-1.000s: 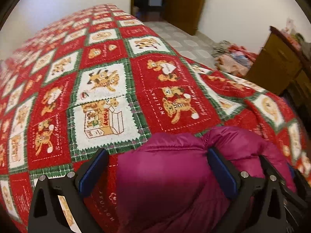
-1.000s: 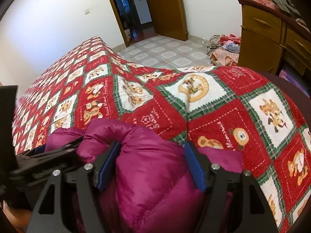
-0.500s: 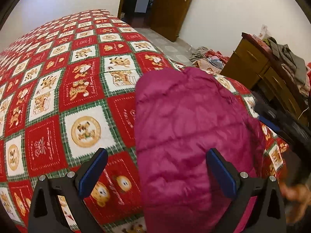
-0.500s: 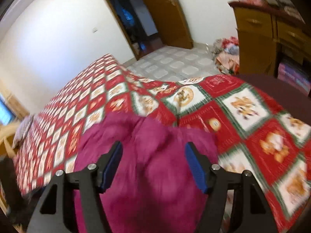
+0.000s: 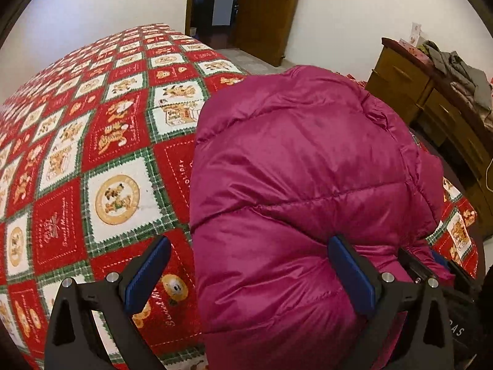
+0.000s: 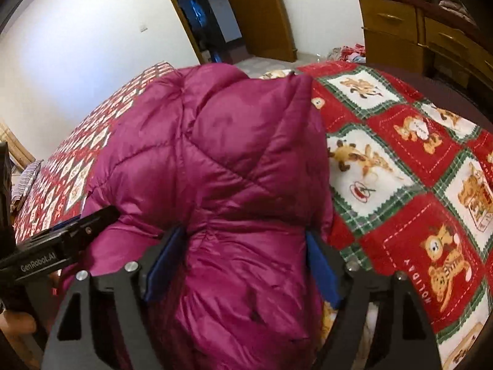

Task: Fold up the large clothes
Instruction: 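Release the jacket and pull both tools back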

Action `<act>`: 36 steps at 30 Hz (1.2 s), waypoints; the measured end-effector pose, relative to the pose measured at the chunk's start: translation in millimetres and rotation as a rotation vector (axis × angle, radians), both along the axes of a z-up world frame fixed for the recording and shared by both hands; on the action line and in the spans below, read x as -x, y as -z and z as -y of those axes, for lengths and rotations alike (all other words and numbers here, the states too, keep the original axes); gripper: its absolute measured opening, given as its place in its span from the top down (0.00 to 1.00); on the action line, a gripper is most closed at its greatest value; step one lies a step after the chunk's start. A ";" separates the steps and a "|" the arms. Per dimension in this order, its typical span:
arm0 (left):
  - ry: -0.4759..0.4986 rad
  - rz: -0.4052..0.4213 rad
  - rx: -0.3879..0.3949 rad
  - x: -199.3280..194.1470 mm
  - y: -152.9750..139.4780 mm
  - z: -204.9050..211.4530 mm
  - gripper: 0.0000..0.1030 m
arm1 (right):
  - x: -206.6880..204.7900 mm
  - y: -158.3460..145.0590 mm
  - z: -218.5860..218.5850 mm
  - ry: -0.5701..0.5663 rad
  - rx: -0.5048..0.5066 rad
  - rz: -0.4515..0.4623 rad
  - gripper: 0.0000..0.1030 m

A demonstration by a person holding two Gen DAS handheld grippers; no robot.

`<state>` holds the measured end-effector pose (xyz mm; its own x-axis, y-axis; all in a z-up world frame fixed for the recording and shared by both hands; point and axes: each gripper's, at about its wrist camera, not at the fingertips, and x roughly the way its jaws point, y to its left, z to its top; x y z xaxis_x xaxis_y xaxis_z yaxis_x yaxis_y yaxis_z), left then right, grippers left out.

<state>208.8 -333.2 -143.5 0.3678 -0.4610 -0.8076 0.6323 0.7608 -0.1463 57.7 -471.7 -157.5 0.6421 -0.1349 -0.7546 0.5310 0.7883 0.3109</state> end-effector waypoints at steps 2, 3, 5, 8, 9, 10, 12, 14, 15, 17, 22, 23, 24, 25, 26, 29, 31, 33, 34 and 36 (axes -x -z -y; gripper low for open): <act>0.007 0.008 -0.005 1.4 -0.7 -1.1 0.01 | -4.7 -1.6 -4.4 0.002 0.038 -0.032 0.21; 0.002 0.003 -0.009 2.4 -2.4 -3.9 0.01 | -5.4 -2.1 -4.6 0.005 0.047 -0.039 0.19; -0.032 -0.023 -0.007 6.9 -9.3 -15.0 0.01 | -5.0 -2.4 -2.5 0.011 0.035 -0.031 0.18; -0.055 -0.003 0.025 25.7 -28.9 -39.5 0.01 | 5.7 -9.5 -1.3 0.025 0.001 -0.013 0.20; -0.052 0.033 0.024 34.1 -36.7 -47.4 0.01 | 12.1 -15.2 -1.7 0.030 -0.002 -0.004 0.23; -0.058 0.081 0.017 42.6 -43.6 -54.9 0.01 | 22.5 -21.5 -5.2 0.035 0.005 0.017 0.23; -0.080 0.165 0.013 57.9 -52.9 -67.5 0.01 | 49.4 -43.4 -15.8 0.039 0.044 0.079 0.22; -0.081 0.218 0.020 73.0 -58.7 -75.7 0.01 | 70.1 -56.6 -28.8 0.021 0.078 0.095 0.23; -0.071 0.238 0.020 81.8 -60.5 -78.7 0.01 | 79.1 -61.8 -35.0 0.014 0.093 0.094 0.23; -0.065 0.257 0.010 94.6 -61.5 -83.4 0.01 | 92.9 -68.0 -46.6 0.011 0.116 0.090 0.22; -0.052 0.241 0.014 120.9 -60.2 -96.1 0.01 | 123.7 -79.5 -73.4 0.056 0.181 0.098 0.17; -0.045 0.236 0.011 123.3 -60.8 -96.8 0.01 | 124.1 -79.5 -77.4 0.063 0.186 0.100 0.17; -0.034 0.231 0.010 127.5 -61.6 -98.4 0.01 | 127.4 -81.9 -82.0 0.069 0.190 0.105 0.17; -0.024 0.231 0.015 132.2 -63.8 -100.6 0.01 | 127.9 -81.7 -83.2 0.068 0.190 0.108 0.17; -0.017 0.237 0.021 136.8 -66.2 -102.5 0.01 | 129.2 -84.2 -86.5 0.062 0.187 0.114 0.17; 0.006 0.275 0.045 152.0 -77.5 -111.7 0.01 | 133.2 -89.7 -95.3 0.061 0.194 0.123 0.16; 0.008 0.315 0.054 159.9 -86.2 -116.6 0.01 | 135.5 -95.1 -100.5 0.066 0.203 0.132 0.13; 0.011 0.349 0.066 167.2 -95.0 -121.1 0.01 | 140.3 -102.5 -107.2 0.069 0.216 0.153 0.11; 0.012 0.361 0.079 171.4 -99.4 -124.1 0.01 | 142.7 -106.5 -110.8 0.069 0.225 0.163 0.10; 0.021 0.376 0.113 177.4 -107.0 -130.3 0.01 | 148.0 -115.9 -118.8 0.063 0.259 0.192 0.09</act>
<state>31.3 -202.9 -36.5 0.6184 -0.5499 -0.5615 0.6726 0.7398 0.0163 -90.3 -352.9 -41.6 0.7534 -0.3505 -0.5564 0.5326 0.8215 0.2037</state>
